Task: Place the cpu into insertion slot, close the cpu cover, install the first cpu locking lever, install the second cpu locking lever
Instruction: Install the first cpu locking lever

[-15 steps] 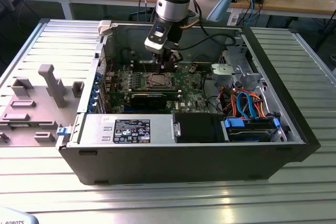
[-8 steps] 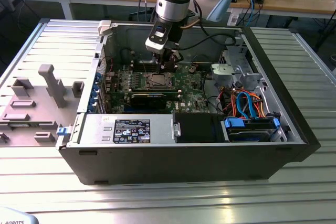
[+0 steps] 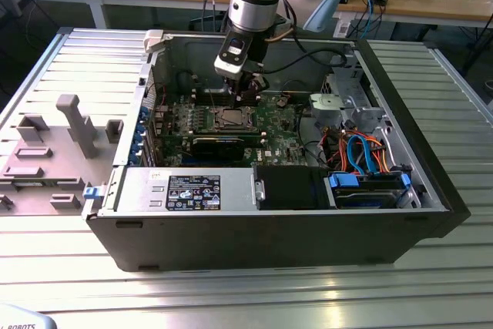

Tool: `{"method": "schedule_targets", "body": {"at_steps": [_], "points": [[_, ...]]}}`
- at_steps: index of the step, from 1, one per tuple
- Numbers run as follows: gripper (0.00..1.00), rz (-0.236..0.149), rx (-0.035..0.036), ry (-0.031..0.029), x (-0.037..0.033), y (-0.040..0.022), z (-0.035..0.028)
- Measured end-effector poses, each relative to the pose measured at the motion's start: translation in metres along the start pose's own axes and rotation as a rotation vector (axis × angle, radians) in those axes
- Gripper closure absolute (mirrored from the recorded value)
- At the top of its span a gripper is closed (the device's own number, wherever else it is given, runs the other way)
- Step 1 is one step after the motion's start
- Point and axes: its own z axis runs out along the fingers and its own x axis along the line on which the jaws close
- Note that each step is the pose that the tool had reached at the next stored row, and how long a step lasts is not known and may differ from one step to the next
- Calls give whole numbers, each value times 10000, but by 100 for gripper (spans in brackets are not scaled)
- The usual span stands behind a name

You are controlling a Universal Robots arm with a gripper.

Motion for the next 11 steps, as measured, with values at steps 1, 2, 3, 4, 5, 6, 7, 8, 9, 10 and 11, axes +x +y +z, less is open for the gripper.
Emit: {"method": "schedule_targets", "body": {"at_steps": [1,2,3,4,5,6,7,8,9,10,11], "points": [[89,-13,0,-1,0,0,0],[89,-25,1,-2,0,0,0],[89,-38,1,-4,0,0,0],[89,-56,1,-5,0,0,0],[89,-69,1,-6,0,0,0],[89,-84,2,-8,0,0,0],[89,-95,2,-9,0,0,0],[89,-113,3,-10,0,0,0],[89,-126,4,-12,0,0,0],[89,-145,4,-14,0,0,0],[89,-158,4,-15,0,0,0]]}}
